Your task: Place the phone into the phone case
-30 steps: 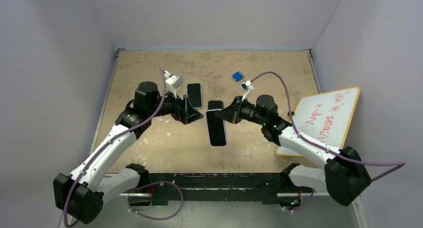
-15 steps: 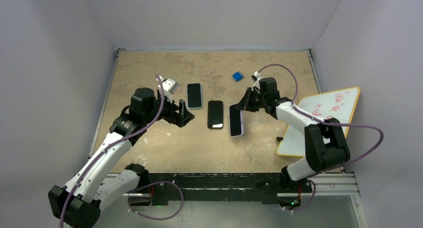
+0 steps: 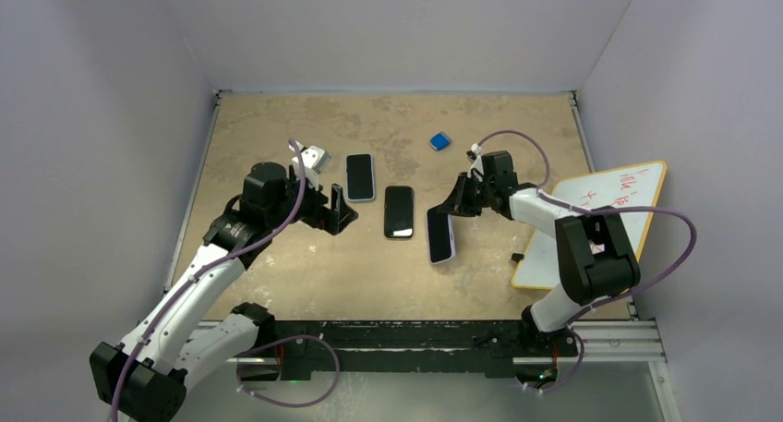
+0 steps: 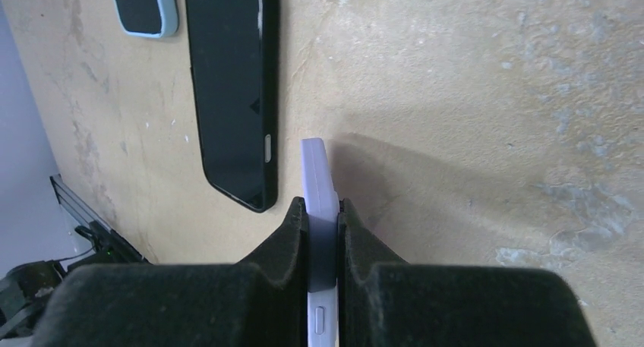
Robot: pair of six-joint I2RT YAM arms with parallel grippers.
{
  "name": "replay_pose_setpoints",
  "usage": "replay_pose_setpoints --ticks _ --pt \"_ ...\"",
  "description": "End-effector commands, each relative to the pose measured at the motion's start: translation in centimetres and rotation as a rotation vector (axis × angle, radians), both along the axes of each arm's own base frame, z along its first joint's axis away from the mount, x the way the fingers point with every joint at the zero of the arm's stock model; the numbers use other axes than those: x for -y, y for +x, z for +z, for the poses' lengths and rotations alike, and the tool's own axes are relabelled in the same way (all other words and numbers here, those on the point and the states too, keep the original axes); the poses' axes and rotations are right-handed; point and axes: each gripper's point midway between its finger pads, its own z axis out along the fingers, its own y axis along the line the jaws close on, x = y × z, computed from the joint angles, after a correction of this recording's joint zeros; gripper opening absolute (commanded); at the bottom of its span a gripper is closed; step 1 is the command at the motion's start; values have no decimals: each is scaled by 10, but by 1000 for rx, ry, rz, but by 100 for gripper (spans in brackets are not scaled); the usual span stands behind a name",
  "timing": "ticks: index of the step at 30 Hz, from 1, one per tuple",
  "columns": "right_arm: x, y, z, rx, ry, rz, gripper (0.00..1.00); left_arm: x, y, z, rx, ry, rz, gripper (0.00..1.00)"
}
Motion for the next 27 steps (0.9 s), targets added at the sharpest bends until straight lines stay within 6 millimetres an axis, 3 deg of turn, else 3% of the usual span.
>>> replay_pose_setpoints --ticks 1,4,12,17,21,24,27 --pt "2 -4 -9 -36 24 -16 10 -3 6 0 24 24 9 93" --pt "10 -3 -17 -51 -21 -30 22 -4 6 -1 21 23 15 93" --pt "21 1 -25 -75 -98 -40 42 -8 10 -8 -9 48 47 93" --pt "27 1 -23 -65 -125 -68 64 -10 12 -12 -17 55 63 93" --pt "30 1 -12 -45 -131 -90 73 -11 13 -14 -33 51 85 93" --pt "33 2 5 -19 -138 -104 97 -14 16 -12 -38 44 122 93" --pt "35 3 28 7 -138 -123 99 -22 22 -10 -59 53 205 94"
